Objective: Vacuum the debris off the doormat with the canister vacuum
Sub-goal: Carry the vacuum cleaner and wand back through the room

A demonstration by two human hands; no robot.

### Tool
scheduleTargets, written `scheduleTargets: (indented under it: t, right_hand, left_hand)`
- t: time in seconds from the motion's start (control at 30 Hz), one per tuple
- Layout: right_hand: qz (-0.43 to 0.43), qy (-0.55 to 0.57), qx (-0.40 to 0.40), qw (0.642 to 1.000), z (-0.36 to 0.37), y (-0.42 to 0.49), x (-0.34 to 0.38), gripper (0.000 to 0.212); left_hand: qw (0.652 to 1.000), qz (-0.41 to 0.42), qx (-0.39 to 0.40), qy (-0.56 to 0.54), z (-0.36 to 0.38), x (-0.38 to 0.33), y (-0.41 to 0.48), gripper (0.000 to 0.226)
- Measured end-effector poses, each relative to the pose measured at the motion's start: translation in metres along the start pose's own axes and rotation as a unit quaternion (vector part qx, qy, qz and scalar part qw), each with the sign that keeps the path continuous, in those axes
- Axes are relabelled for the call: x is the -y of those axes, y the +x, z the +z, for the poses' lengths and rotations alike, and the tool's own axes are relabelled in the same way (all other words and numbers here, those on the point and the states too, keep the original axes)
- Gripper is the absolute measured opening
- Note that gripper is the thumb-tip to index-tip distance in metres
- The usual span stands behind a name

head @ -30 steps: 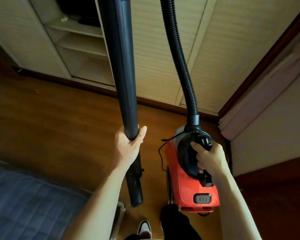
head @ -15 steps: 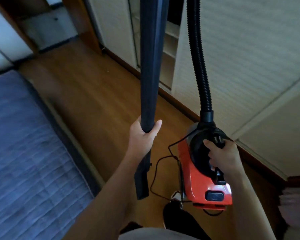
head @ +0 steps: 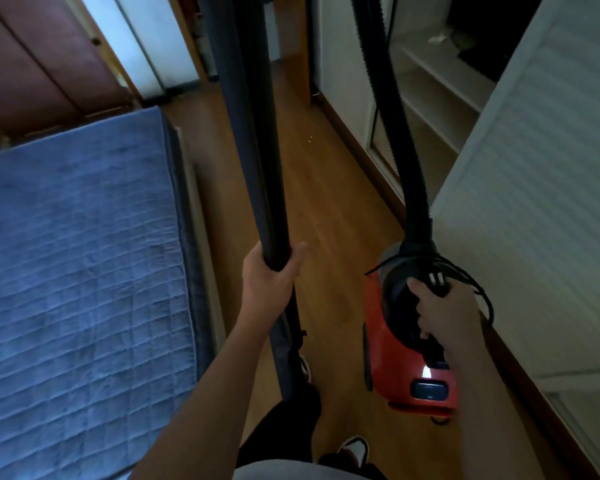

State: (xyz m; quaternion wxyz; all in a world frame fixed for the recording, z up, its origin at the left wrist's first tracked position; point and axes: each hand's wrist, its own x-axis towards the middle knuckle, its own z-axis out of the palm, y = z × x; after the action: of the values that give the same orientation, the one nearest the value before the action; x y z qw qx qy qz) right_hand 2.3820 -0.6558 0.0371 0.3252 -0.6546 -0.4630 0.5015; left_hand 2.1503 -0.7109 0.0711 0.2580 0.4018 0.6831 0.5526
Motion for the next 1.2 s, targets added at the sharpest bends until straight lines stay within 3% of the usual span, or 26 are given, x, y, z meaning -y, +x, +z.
scheduleTargets:
  t: [0.23,0.47,0.83,1.2]
  right_hand:
    - [0.012,-0.019,0.050,0.999,0.062,0.059,0.033,0.034]
    - [0.014,-0.053,0.070,0.996,0.156,0.144,0.090,0.034]
    - [-0.028,-0.046,0.100,0.994,0.279,0.241,0.187,0.034]
    - [-0.039,-0.051,0.125,0.990,0.349,0.353,0.247,0.032]
  left_hand:
    - [0.997,-0.025,-0.068,0.007,-0.020,0.020,0.066,0.028]
    - [0.996,-0.032,-0.082,-0.007,-0.048,0.053,0.190,0.024]
    - [0.994,-0.012,-0.103,-0.030,-0.087,0.079,0.356,0.037]
    - [0.985,-0.047,-0.165,-0.012,-0.093,0.099,0.478,0.024]
